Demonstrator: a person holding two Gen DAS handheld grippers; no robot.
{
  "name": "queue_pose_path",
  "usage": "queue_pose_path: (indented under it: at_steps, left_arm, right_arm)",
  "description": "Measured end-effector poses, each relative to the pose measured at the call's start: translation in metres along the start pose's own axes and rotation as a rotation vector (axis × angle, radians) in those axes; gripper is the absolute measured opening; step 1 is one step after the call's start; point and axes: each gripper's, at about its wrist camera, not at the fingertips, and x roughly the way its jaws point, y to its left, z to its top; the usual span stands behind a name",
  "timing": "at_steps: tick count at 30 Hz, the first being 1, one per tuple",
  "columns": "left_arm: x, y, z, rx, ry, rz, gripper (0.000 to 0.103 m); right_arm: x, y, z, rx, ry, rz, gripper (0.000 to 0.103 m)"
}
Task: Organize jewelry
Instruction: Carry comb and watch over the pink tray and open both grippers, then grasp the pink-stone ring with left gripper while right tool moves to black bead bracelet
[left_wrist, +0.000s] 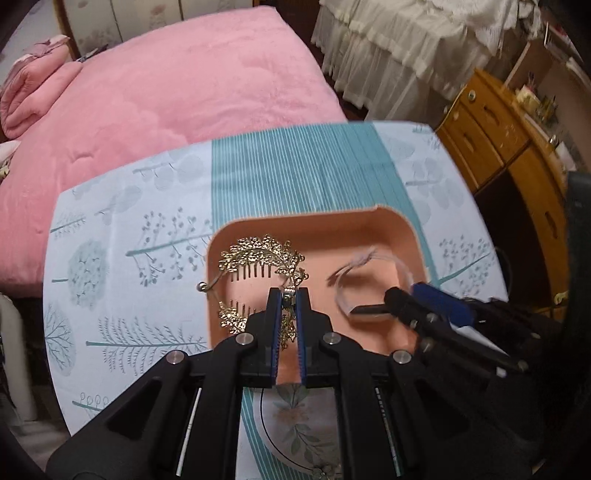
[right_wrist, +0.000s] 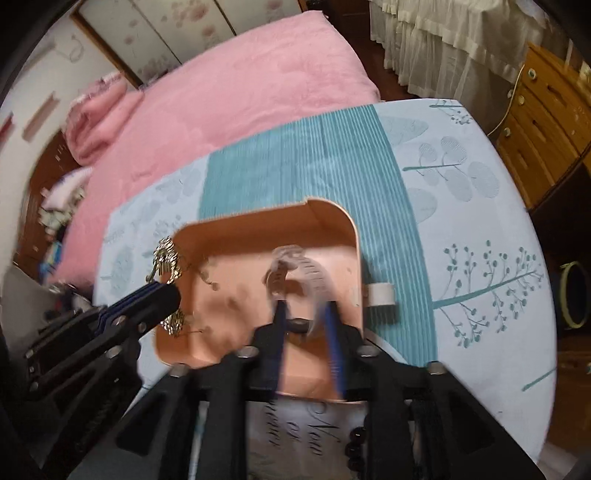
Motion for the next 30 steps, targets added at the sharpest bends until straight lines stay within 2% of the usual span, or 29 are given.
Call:
queue_pose_path:
  at_steps: [1,8,10,12,14,21,30]
  left_arm:
    - [0.003,0.0,-0.001,0.007,0.003,-0.007,0.005]
    - [-0.006,0.001,-0.013,0.049,-0.014,0.025,0.008]
    - [-0.014,0.002,-0.02,0.047,-0.017,0.029,0.018]
    - [-0.024,0.003,-0.031,0.047,-0.027,0.033,0.039]
    - [-0.031,0.004,-0.043,0.049,-0.027,0.032,0.046]
    - [-0.06,0.013,-0.095,0.033,-0.009,0.043,0.047]
    - [-0.091,0.018,-0.156,-0.03,0.015,0.06,0.046]
  right_arm:
    - [-0.001,0.001,-0.003,-0.013,-0.009,-0.011,0.043]
    - [-0.028,0.012,-0.024,-0.112,-0.077,-0.03,0.047]
    - [-0.037,0.014,-0.032,-0.128,-0.09,-0.032,0.047]
    - [-0.046,0.016,-0.042,-0.128,-0.094,-0.026,0.047]
    - [-0.054,0.016,-0.053,-0.123,-0.089,-0.015,0.047]
    - [-0.089,0.011,-0.097,-0.139,-0.076,-0.005,0.047]
    - [-0.124,-0.012,-0.16,-0.125,-0.048,-0.005,0.048]
